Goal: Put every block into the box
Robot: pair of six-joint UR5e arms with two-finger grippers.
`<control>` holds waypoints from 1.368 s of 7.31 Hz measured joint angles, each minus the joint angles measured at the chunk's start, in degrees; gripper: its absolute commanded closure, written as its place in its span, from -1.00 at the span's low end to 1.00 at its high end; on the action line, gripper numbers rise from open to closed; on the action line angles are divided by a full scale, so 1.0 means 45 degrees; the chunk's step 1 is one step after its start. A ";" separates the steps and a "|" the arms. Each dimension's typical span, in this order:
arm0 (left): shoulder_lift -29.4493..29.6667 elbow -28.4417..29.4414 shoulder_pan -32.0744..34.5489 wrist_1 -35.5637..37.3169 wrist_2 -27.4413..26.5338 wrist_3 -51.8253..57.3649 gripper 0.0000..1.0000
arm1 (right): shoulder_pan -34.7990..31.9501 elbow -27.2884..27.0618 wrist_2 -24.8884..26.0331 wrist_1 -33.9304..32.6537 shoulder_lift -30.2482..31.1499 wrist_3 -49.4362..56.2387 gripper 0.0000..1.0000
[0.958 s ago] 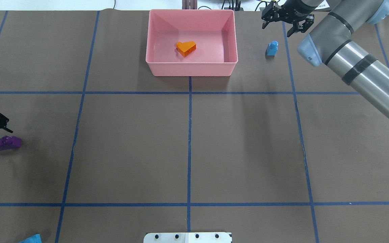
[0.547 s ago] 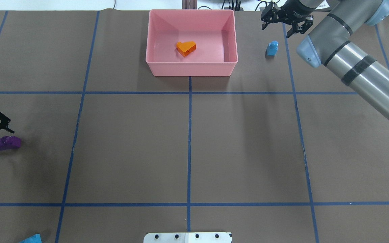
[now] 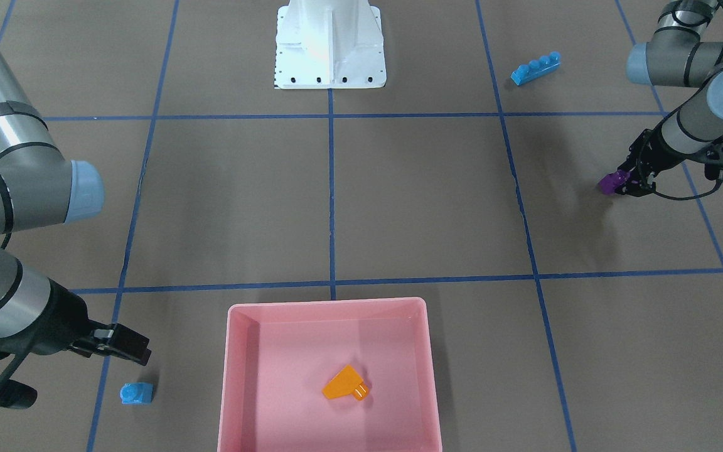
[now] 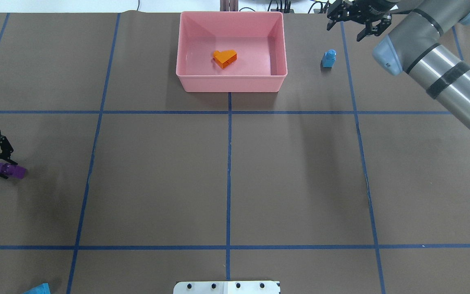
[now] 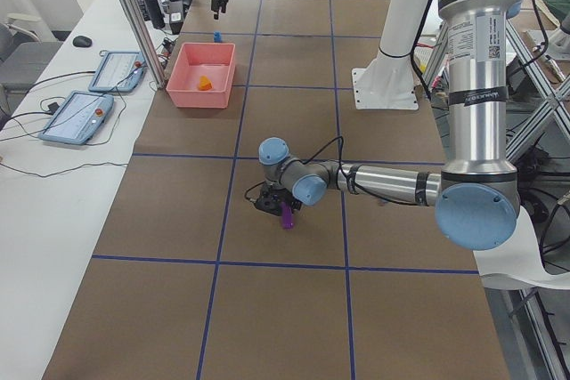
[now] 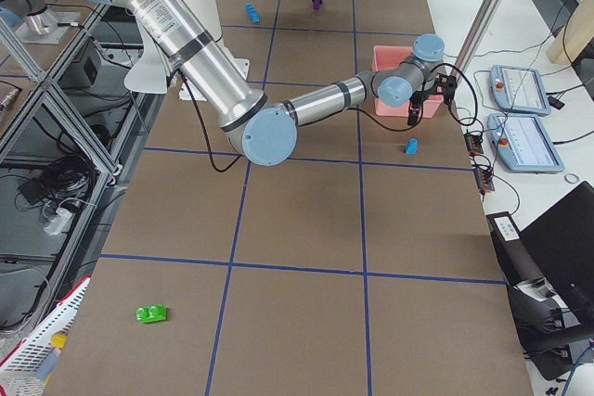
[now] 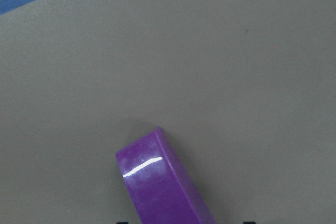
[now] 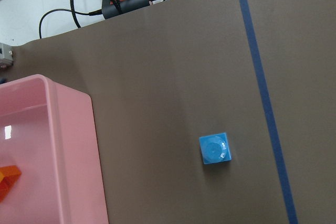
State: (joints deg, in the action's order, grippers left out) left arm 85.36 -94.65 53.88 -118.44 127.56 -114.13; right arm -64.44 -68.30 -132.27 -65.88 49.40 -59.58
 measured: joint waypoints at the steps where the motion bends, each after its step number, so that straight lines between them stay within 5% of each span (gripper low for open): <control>1: 0.0355 -0.0012 0.0009 0.0081 0.0267 0.0023 1.00 | -0.0219 -0.0026 -0.0305 0.0005 0.0313 0.0456 -1.00; 3: 0.1643 -0.0042 0.0137 0.0480 0.0955 0.0118 1.00 | -0.0486 -0.0624 -0.0514 0.0009 0.1088 0.0837 -1.00; 5: 0.4482 0.0379 0.0380 0.1659 0.1110 0.0174 1.00 | -0.0959 -0.2322 -0.0594 -0.0010 0.2888 0.0943 -1.00; 7: 0.8392 0.2117 0.0620 0.3197 0.1103 0.0182 1.00 | -0.1404 -0.4173 -0.0578 -0.0012 0.5483 0.1759 -1.00; 10: 1.2716 0.5404 0.0751 0.3133 0.1039 0.0122 1.00 | -0.2364 -0.5934 -0.0580 -0.0010 0.9382 0.5063 -1.00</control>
State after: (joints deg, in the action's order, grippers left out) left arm 142.58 -70.33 57.26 -104.34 132.23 -113.59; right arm -75.07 -95.00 -134.89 -65.92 91.62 -36.80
